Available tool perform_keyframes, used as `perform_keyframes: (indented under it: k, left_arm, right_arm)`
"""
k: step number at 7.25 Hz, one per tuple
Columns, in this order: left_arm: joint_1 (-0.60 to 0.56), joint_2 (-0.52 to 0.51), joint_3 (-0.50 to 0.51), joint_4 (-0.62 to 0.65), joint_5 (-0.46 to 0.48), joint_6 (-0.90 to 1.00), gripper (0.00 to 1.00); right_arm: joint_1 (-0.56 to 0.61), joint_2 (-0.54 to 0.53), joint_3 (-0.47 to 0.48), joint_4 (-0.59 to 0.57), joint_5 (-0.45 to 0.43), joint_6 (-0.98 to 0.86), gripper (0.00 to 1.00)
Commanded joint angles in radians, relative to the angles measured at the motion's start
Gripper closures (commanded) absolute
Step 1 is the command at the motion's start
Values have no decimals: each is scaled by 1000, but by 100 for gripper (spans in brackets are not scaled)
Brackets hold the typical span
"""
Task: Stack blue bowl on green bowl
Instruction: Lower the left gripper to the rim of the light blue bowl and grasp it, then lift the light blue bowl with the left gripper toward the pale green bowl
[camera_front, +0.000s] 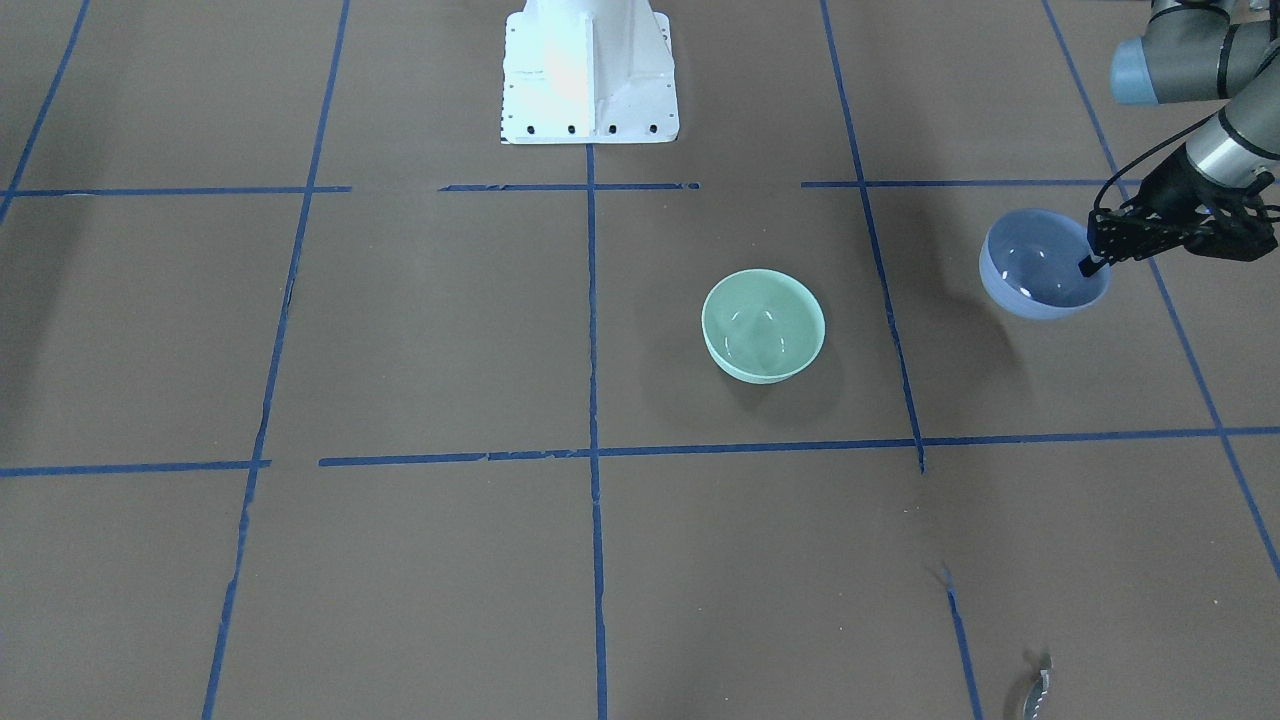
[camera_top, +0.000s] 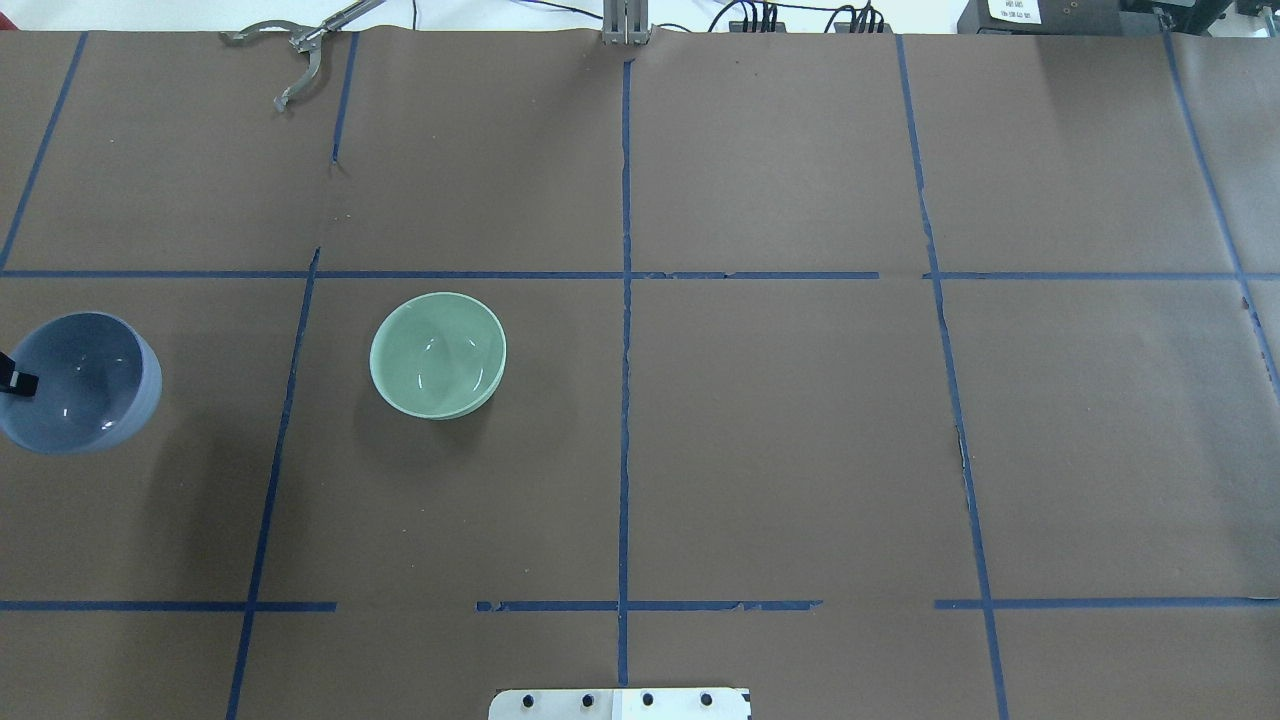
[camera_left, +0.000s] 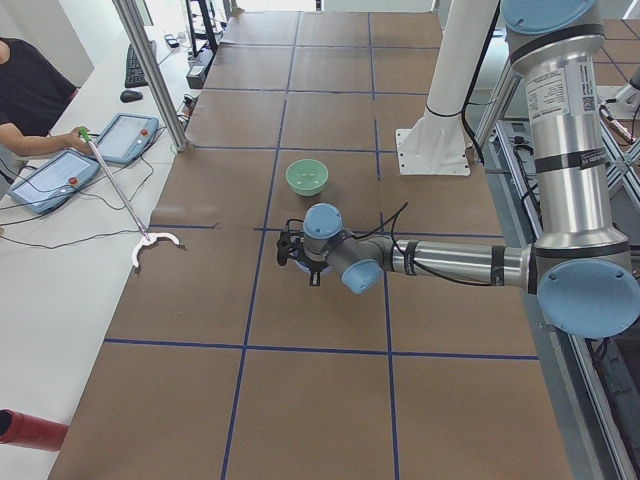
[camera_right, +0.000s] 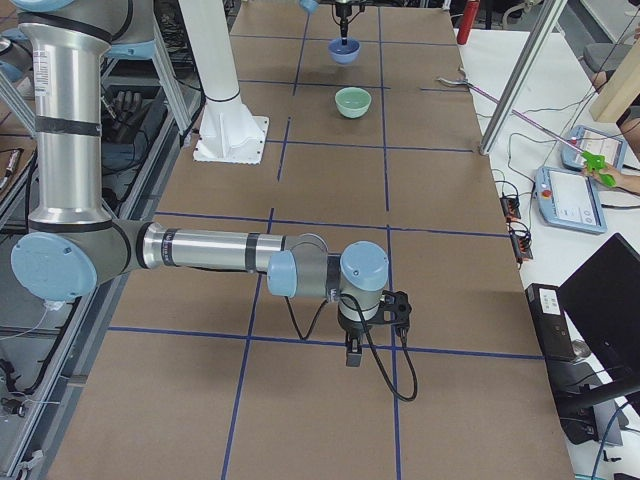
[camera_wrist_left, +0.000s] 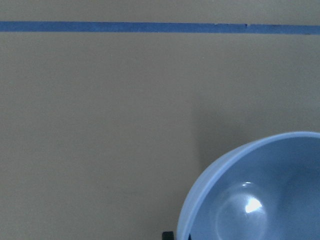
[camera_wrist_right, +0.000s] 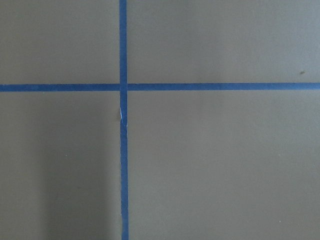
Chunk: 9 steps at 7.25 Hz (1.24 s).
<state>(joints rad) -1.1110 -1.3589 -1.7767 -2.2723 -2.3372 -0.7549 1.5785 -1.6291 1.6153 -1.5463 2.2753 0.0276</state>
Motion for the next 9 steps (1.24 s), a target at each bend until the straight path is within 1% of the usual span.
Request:
perform_keyframes:
  k: [1, 2, 3, 4, 5, 6, 7, 8, 9]
  left_arm:
    - [-94, 6, -181, 278, -42, 163, 100]
    - [-155, -2, -275, 439, -40, 234, 100]
    - [-211, -14, -352, 549, -40, 255, 100]
    - [-217, -25, -425, 642, -39, 253, 100]
    - [-225, -78, -472, 737, -31, 237, 100]
    - [-190, -101, -474, 740, -36, 113, 100]
    - [-76, -159, -471, 676, -33, -67, 100]
    - [24, -242, -457, 654, -28, -225, 100]
    - [90, -331, -431, 654, 5, -344, 100]
  right_arm:
    - [0, 0, 0, 0, 0, 0, 0]
    - [0, 0, 0, 0, 0, 0, 0]
    - [0, 0, 0, 0, 0, 0, 0]
    - [0, 0, 0, 0, 0, 0, 0]
    - [0, 0, 0, 0, 0, 0, 0]
    - [0, 0, 0, -2, 0, 0, 0]
    - [0, 0, 0, 0, 0, 0, 0]
    - [0, 0, 0, 0, 0, 0, 0]
    - [0, 0, 0, -2, 0, 0, 0]
